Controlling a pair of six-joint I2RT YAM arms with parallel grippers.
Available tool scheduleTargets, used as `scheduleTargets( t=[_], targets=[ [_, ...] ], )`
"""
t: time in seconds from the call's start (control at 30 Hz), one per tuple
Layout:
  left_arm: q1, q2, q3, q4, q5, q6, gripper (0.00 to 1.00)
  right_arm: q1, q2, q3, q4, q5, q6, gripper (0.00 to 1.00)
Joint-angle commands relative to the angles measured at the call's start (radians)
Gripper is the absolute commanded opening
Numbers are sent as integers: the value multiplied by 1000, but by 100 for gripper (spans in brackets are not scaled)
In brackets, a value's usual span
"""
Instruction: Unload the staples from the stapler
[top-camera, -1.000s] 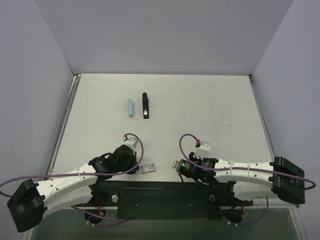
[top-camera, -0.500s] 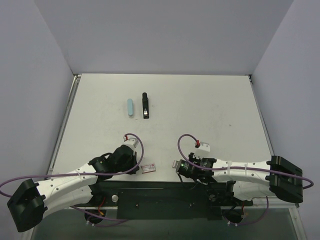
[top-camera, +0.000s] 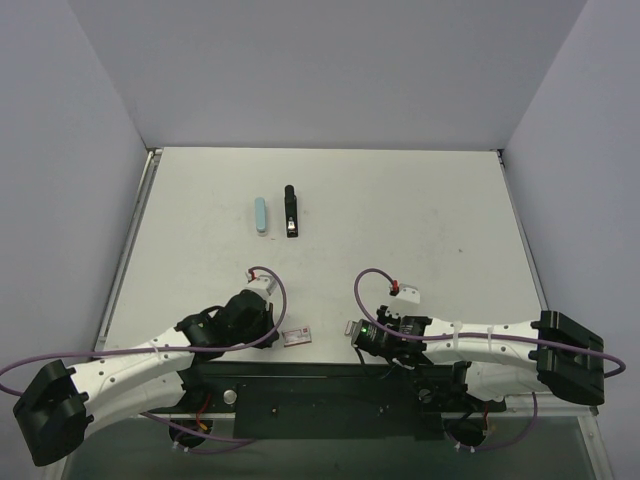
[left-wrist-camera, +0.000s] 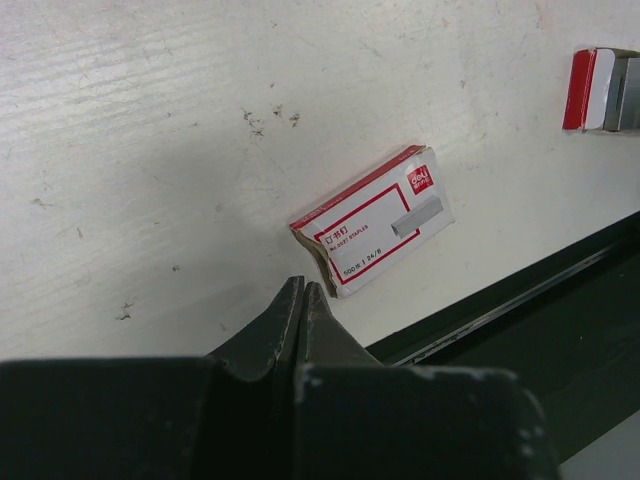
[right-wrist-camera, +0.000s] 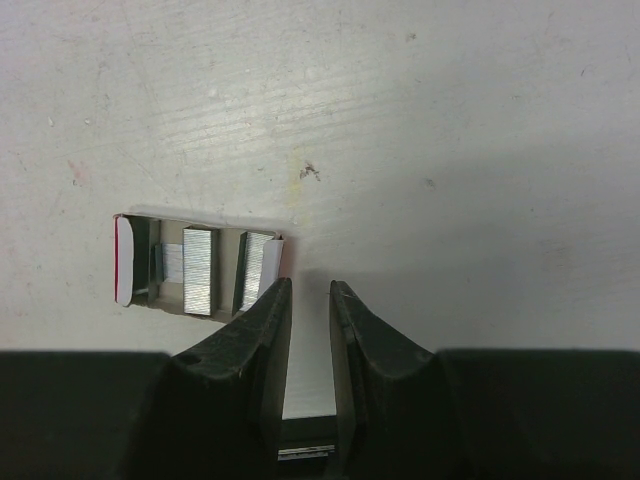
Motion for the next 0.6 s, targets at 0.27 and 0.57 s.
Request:
scheduleTargets(
  t=[0.27,0.57],
  targets=[
    [-5,-17,6,30,8,9,0,4,12,54,-19,39,-7,19],
    [-5,-27,1,25,10,10,0,4,58,69,-10,36,-12,20]
  ],
)
